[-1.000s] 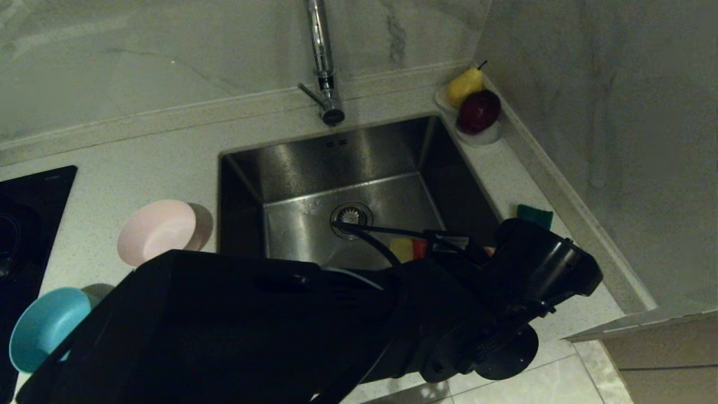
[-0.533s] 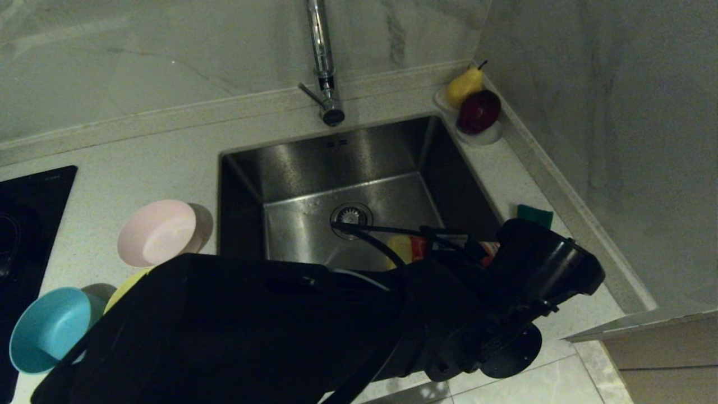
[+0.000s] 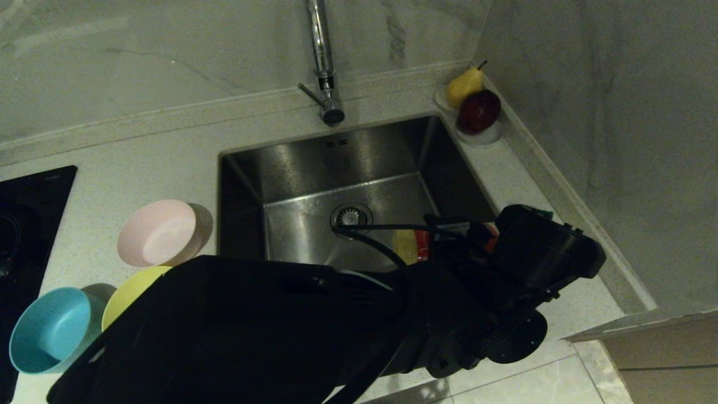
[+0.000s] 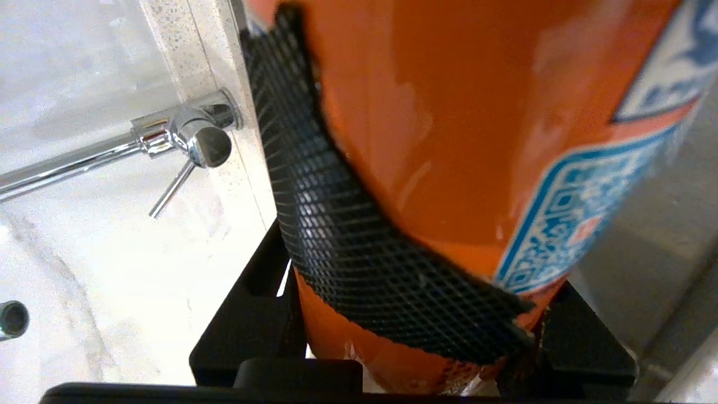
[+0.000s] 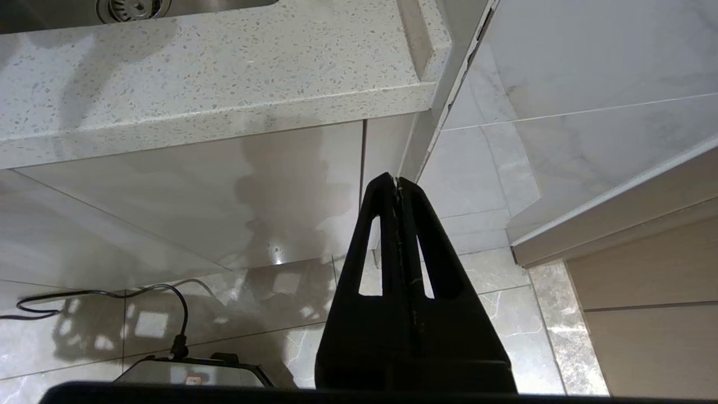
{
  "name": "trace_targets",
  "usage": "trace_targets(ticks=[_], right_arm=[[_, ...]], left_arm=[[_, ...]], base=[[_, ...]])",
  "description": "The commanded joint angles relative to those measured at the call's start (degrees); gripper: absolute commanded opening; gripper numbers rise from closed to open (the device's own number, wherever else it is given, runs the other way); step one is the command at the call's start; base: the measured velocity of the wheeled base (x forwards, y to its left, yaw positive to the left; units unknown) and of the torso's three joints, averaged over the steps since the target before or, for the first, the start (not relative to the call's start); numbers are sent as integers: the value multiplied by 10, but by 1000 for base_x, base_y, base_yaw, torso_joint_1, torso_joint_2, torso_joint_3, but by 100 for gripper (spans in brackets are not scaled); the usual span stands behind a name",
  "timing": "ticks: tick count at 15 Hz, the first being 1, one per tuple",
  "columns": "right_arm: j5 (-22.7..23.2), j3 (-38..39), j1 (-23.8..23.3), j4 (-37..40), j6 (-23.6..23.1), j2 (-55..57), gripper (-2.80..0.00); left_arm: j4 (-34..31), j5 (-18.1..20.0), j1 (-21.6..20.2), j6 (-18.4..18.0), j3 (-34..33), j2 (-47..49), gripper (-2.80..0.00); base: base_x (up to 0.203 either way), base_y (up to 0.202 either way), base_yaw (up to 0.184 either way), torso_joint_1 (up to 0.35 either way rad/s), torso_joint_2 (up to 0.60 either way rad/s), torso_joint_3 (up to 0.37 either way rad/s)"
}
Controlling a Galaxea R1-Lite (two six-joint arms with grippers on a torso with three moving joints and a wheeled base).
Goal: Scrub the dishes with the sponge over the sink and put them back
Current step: Squeeze it onto the sponge
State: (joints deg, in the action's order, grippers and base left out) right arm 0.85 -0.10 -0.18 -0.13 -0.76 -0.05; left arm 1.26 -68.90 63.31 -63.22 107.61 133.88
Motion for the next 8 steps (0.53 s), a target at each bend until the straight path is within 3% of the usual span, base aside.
trace_targets(ticks=[1, 5, 8], right_arm=[[0, 0, 0, 0, 0, 0, -280], [0, 0, 0, 0, 0, 0, -280], [0, 0, 0, 0, 0, 0, -280]], left_arm=[[2, -14, -3, -4, 1, 8, -280], [63, -47, -11, -6, 1, 30, -280], [83, -50, -13, -6, 1, 35, -280]], base=[[0, 0, 0, 0, 0, 0], [0, 0, 0, 0, 0, 0], [0, 0, 0, 0, 0, 0]])
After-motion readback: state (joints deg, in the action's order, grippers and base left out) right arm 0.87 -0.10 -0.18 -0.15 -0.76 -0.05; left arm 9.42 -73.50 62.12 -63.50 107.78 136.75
